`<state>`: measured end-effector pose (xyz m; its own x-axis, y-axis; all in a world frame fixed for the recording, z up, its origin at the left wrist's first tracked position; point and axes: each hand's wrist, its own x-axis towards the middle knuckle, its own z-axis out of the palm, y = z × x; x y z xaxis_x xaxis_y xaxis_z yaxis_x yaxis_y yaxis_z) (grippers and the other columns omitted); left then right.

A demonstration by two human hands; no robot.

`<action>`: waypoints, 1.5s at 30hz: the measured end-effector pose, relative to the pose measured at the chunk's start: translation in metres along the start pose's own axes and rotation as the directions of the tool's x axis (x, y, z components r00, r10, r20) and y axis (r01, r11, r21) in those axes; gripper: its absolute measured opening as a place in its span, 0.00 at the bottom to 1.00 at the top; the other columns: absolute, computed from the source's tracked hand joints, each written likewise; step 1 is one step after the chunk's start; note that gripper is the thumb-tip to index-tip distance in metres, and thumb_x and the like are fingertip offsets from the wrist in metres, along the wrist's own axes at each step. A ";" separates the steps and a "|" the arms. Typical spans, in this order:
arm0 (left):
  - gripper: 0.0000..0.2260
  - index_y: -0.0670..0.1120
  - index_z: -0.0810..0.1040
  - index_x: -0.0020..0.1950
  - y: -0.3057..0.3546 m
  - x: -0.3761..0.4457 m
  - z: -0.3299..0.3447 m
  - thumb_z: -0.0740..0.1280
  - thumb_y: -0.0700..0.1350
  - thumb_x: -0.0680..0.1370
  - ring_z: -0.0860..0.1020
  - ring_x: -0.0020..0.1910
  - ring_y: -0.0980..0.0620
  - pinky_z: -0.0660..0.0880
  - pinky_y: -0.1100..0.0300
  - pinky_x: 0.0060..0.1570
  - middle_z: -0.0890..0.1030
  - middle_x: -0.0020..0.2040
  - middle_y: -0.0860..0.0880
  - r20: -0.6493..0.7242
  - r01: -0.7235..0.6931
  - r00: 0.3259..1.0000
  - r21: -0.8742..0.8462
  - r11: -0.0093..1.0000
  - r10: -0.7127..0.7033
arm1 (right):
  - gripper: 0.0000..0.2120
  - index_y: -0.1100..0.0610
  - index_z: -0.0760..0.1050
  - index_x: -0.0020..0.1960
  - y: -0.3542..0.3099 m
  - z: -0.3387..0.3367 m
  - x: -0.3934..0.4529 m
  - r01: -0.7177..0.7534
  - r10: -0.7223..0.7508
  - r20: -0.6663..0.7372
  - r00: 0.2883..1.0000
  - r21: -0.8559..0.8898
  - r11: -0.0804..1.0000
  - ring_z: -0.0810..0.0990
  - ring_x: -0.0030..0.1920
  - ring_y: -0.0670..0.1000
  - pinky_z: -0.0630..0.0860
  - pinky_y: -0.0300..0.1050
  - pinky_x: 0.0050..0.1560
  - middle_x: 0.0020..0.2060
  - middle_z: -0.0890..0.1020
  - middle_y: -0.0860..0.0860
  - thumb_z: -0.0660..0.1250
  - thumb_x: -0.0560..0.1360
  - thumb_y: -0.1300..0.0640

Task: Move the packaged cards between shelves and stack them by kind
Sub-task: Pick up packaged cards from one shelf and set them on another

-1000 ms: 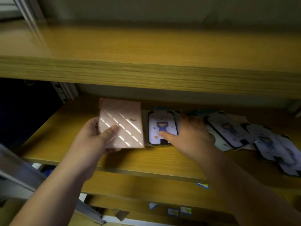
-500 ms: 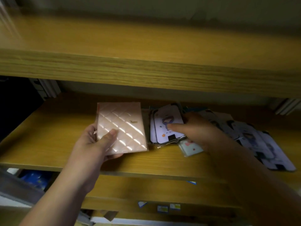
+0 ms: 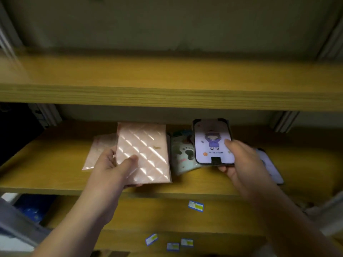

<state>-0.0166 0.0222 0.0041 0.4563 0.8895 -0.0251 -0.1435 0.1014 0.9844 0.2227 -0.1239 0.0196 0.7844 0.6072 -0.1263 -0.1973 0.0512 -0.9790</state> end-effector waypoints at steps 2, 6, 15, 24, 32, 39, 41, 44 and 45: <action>0.10 0.45 0.76 0.60 -0.004 -0.016 0.023 0.69 0.40 0.79 0.86 0.46 0.41 0.81 0.55 0.36 0.87 0.51 0.42 0.019 0.009 1.000 0.000 1.000 -0.009 | 0.08 0.58 0.78 0.52 -0.008 -0.025 -0.013 -0.015 0.015 -0.005 1.000 0.004 1.000 0.80 0.37 0.54 0.71 0.45 0.29 0.40 0.87 0.55 0.63 0.81 0.55; 0.12 0.45 0.78 0.61 -0.019 -0.058 0.078 0.69 0.39 0.78 0.86 0.45 0.44 0.80 0.58 0.35 0.87 0.51 0.43 0.054 0.032 0.998 -0.023 0.999 -0.031 | 0.07 0.54 0.77 0.55 -0.017 -0.086 -0.045 -0.039 0.041 -0.069 0.997 0.027 0.999 0.87 0.40 0.52 0.75 0.44 0.30 0.42 0.88 0.53 0.63 0.81 0.53; 0.13 0.44 0.78 0.60 -0.044 -0.174 0.181 0.71 0.39 0.76 0.86 0.43 0.44 0.80 0.57 0.34 0.87 0.50 0.40 0.123 0.024 0.992 -0.067 0.998 -0.015 | 0.06 0.48 0.78 0.55 -0.024 -0.231 -0.132 0.004 -0.005 -0.032 0.999 -0.010 1.000 0.86 0.39 0.53 0.75 0.43 0.27 0.42 0.88 0.52 0.64 0.81 0.49; 0.28 0.52 0.80 0.58 -0.064 -0.248 0.288 0.78 0.54 0.59 0.87 0.43 0.46 0.80 0.58 0.32 0.87 0.50 0.45 0.282 0.069 0.957 0.021 0.997 -0.072 | 0.06 0.50 0.77 0.53 -0.047 -0.367 -0.161 -0.114 0.109 -0.246 0.963 -0.009 0.993 0.82 0.31 0.55 0.74 0.44 0.25 0.35 0.87 0.56 0.65 0.80 0.49; 0.14 0.54 0.78 0.60 -0.088 -0.264 0.406 0.72 0.43 0.76 0.87 0.46 0.49 0.81 0.58 0.36 0.87 0.50 0.51 0.446 0.149 0.879 0.079 0.986 -0.169 | 0.08 0.42 0.85 0.45 -0.053 -0.475 -0.193 0.049 -0.043 -0.328 0.944 0.011 0.999 0.87 0.47 0.60 0.84 0.60 0.46 0.44 0.88 0.54 0.70 0.69 0.42; 0.12 0.58 0.77 0.58 -0.120 -0.249 0.503 0.71 0.46 0.77 0.87 0.44 0.50 0.83 0.54 0.35 0.87 0.48 0.53 0.521 0.181 0.829 0.091 0.979 -0.202 | 0.11 0.46 0.85 0.51 -0.054 -0.550 -0.177 0.084 -0.076 -0.425 0.902 -0.002 0.996 0.86 0.49 0.58 0.84 0.57 0.47 0.49 0.87 0.54 0.70 0.72 0.44; 0.11 0.57 0.76 0.59 -0.130 -0.238 0.531 0.70 0.46 0.78 0.87 0.41 0.48 0.83 0.53 0.33 0.87 0.47 0.52 0.541 0.168 0.821 0.078 0.983 -0.183 | 0.10 0.48 0.86 0.50 -0.056 -0.570 -0.157 0.084 -0.083 -0.432 0.898 -0.016 0.996 0.86 0.41 0.52 0.81 0.44 0.36 0.48 0.87 0.55 0.69 0.74 0.46; 0.13 0.60 0.77 0.58 -0.141 -0.215 0.571 0.73 0.51 0.75 0.87 0.44 0.48 0.83 0.51 0.37 0.87 0.50 0.52 0.538 0.158 0.828 0.047 0.986 -0.158 | 0.09 0.47 0.86 0.49 -0.063 -0.594 -0.115 0.065 -0.076 -0.470 0.880 -0.040 0.997 0.85 0.41 0.54 0.81 0.46 0.38 0.48 0.87 0.57 0.67 0.78 0.49; 0.15 0.60 0.77 0.59 -0.145 -0.206 0.583 0.73 0.52 0.73 0.87 0.46 0.48 0.82 0.51 0.39 0.87 0.51 0.52 0.532 0.166 0.831 0.039 0.985 -0.161 | 0.09 0.47 0.86 0.50 -0.065 -0.602 -0.100 0.049 -0.066 -0.488 0.870 -0.047 0.998 0.85 0.44 0.60 0.83 0.53 0.44 0.49 0.87 0.58 0.67 0.79 0.49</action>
<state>0.4218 -0.4358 -0.0324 0.8698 0.4857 -0.0866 -0.0316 0.2300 0.9727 0.5113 -0.6648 -0.0006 0.9826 0.1385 -0.1234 -0.1306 0.0440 -0.9905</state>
